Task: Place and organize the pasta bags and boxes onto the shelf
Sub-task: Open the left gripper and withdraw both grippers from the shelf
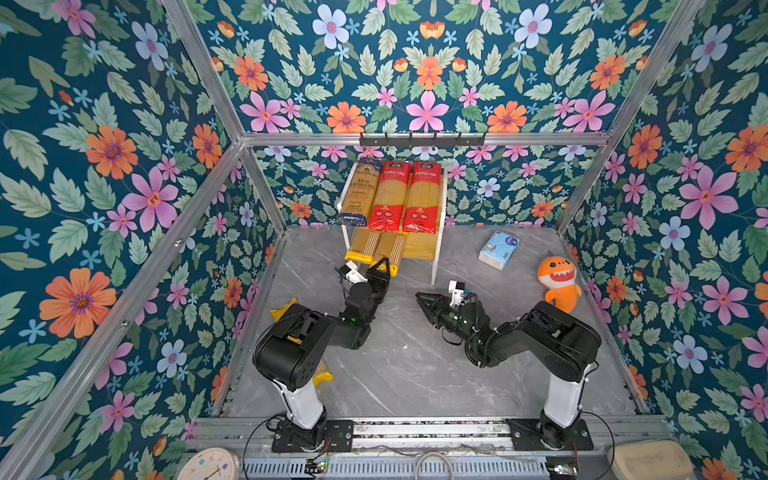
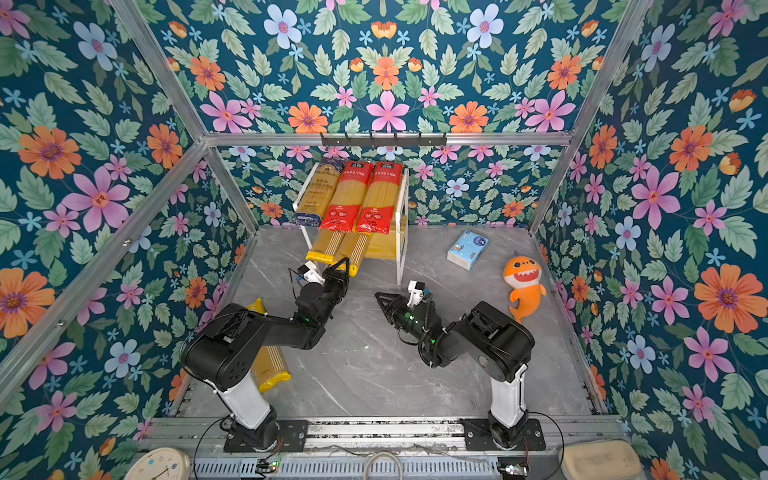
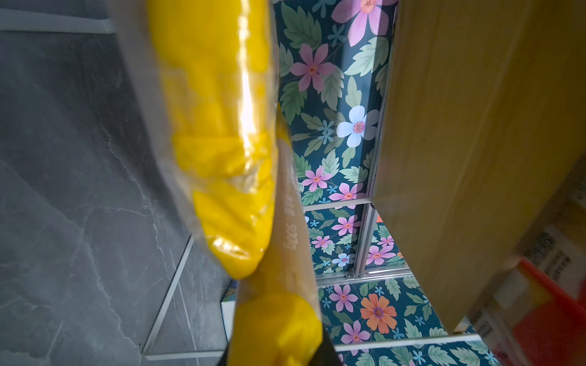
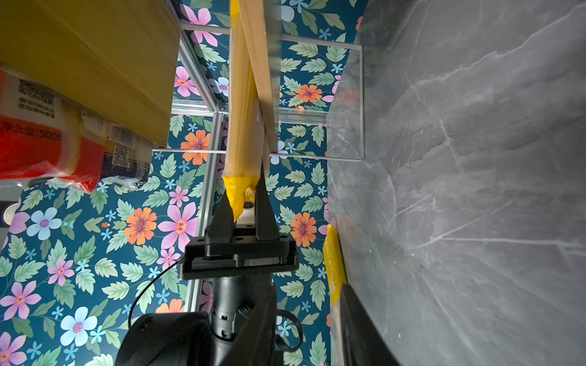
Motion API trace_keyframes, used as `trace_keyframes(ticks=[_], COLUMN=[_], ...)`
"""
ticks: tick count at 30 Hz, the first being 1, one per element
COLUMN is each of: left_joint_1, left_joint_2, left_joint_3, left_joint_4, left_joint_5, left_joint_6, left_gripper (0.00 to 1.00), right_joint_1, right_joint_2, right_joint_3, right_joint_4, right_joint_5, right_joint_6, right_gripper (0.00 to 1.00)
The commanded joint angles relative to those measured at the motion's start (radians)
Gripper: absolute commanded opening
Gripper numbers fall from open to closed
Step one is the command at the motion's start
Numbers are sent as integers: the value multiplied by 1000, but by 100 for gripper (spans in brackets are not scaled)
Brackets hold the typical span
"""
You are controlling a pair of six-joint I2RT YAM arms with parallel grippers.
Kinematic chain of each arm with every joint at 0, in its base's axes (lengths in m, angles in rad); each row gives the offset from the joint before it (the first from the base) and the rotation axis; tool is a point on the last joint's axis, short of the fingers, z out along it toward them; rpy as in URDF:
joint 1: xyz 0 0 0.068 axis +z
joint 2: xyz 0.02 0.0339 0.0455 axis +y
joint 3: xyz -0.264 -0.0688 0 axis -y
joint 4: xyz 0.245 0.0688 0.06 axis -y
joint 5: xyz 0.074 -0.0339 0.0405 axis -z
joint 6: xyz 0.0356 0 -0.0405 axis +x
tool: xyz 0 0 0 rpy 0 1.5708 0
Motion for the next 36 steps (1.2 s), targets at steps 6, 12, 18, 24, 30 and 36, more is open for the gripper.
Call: trace_keyframes(ticks=[6,12,18,24,30,36], left_joint_1=[-22,-17,-9,-3,-5,-9], left_joint_2=[-28,7,16,-4,-87,-248], left_joint_3=[-17,17,24,43,1,-89], left_joint_4=[1,-1,10,-21,-96,-304], left_joint_5=[-142,-107,-69,-29,21,81], left_joint_6=[42,66,85,126,139,198], left_gripper=[5,12,24,40,73,81], right_joint_1=[6,7,11,19,27,52], right_joint_2=[9,3,0,2,3,15], right_joint_3=[11,7,-4,2,-2,-1], right_joint_4=[60,60,60,60,61,59], right_joint_5=[3,5,10,13,21,41], right_joint_6=[10,8,3,0,-9,-27], right_gripper=[35,35,35,35,35,35])
